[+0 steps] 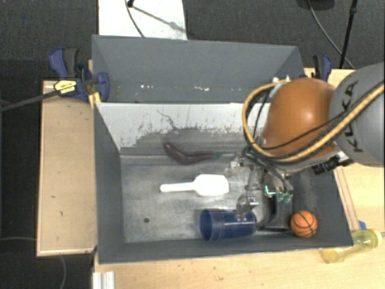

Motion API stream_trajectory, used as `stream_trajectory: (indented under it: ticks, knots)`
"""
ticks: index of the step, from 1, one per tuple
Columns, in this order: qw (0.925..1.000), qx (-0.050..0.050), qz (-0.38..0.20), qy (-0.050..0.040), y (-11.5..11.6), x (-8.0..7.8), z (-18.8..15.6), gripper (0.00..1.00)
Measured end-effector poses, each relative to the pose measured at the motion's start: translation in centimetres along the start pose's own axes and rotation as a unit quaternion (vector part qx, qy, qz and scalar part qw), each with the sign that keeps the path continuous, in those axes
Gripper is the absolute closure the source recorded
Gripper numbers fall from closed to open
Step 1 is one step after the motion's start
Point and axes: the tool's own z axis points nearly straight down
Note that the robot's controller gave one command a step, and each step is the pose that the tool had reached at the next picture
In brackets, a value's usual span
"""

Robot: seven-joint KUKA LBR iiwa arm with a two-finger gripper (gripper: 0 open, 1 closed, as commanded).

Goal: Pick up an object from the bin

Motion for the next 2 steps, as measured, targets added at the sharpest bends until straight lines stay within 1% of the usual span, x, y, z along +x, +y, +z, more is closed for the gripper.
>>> stream_trajectory:
  ticks: [1, 2]
  knots:
    - [1.0000, 0.000, 0.001, -0.0041, 0.0, -0.2, -0.4, 0.00]
    - [0.9979, 0.001, -0.064, 0.0091, -1.3, 1.7, 10.4, 1.00]
